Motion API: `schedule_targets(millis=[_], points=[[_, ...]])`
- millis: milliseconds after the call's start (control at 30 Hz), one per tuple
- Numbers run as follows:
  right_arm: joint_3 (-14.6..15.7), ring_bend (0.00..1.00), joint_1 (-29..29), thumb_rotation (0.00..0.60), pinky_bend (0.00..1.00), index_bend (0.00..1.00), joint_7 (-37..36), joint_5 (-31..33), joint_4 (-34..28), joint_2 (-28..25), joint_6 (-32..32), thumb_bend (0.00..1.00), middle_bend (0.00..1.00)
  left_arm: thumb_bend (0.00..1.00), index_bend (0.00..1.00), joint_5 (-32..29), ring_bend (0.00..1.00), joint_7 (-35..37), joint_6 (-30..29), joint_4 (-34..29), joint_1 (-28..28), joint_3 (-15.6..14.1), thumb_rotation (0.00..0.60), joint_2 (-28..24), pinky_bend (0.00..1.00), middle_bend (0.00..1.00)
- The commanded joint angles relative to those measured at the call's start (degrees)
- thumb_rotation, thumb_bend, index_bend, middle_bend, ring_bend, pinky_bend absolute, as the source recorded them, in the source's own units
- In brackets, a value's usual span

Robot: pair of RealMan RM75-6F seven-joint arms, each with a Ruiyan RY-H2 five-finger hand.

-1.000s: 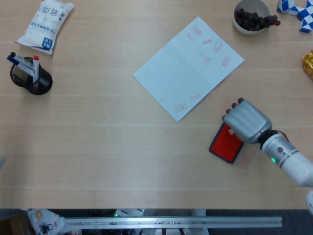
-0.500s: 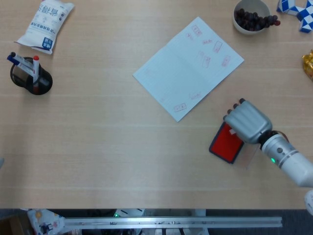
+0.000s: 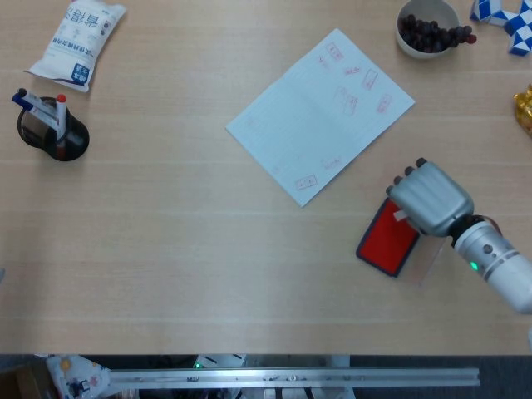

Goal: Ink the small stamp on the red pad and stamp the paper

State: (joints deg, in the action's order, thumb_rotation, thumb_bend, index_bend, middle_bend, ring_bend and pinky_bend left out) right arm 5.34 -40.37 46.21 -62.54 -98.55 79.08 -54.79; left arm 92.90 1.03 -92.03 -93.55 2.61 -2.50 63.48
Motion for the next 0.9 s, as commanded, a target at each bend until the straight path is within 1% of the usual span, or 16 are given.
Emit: schedule_targets(millis=[33, 67, 167, 333, 500, 733, 900], points=[[-2.53, 0.45, -0.72, 0.600, 0.39, 0.70, -1.92, 1.06, -2.30, -2.45, -0.47, 0.35, 0.53, 0.12, 0.00, 0.15, 0.13, 0.00, -0.15, -0.20, 0.02, 0.01, 0.600, -0.11, 0.09, 0.11], [-3.01, 0.45, -0.95, 0.600, 0.39, 0.70, -2.07, 1.44, -2.58, -2.74, -0.41, 0.35, 0.53, 0.12, 0.00, 0.20, 0.13, 0.00, -0.19, -0.25, 0.04, -0.01, 0.600, -0.14, 0.09, 0.11], [-5.64, 0.45, -2.38, 0.600, 0.39, 0.70, -2.21, 4.60, -3.36, -3.30, -0.13, 0.35, 0.53, 0.12, 0.00, 0.50, 0.13, -0.06, -0.48, -0.55, 0.16, -0.09, 0.600, -0.34, 0.09, 0.12], [-8.56, 0.45, -5.07, 0.600, 0.39, 0.70, -0.88, 10.99, -2.55, -1.74, 0.58, 0.35, 0.54, 0.12, 0.00, 0.73, 0.13, -0.12, -0.75, -0.83, 0.30, -0.18, 0.600, -0.62, 0.09, 0.11], [-9.82, 0.45, -7.54, 0.600, 0.39, 0.70, 1.07, 15.76, -0.55, 0.60, 0.64, 0.35, 0.54, 0.12, 0.00, 0.77, 0.13, 0.23, -0.98, -0.86, 0.48, -0.24, 0.600, -0.84, 0.09, 0.11], [-11.40, 0.45, -11.21, 0.600, 0.39, 0.70, 4.07, 22.65, 3.80, 4.38, -0.17, 0.35, 0.54, 0.12, 0.00, 0.53, 0.13, 0.61, -0.91, -0.72, 0.57, -0.22, 0.600, -0.97, 0.09, 0.11], [-12.25, 0.45, -13.35, 0.600, 0.39, 0.70, 5.27, 26.45, 6.22, 6.84, -0.56, 0.35, 0.54, 0.12, 0.00, 0.06, 0.13, 0.96, -0.68, -0.38, 0.57, -0.10, 0.600, -0.95, 0.09, 0.11]])
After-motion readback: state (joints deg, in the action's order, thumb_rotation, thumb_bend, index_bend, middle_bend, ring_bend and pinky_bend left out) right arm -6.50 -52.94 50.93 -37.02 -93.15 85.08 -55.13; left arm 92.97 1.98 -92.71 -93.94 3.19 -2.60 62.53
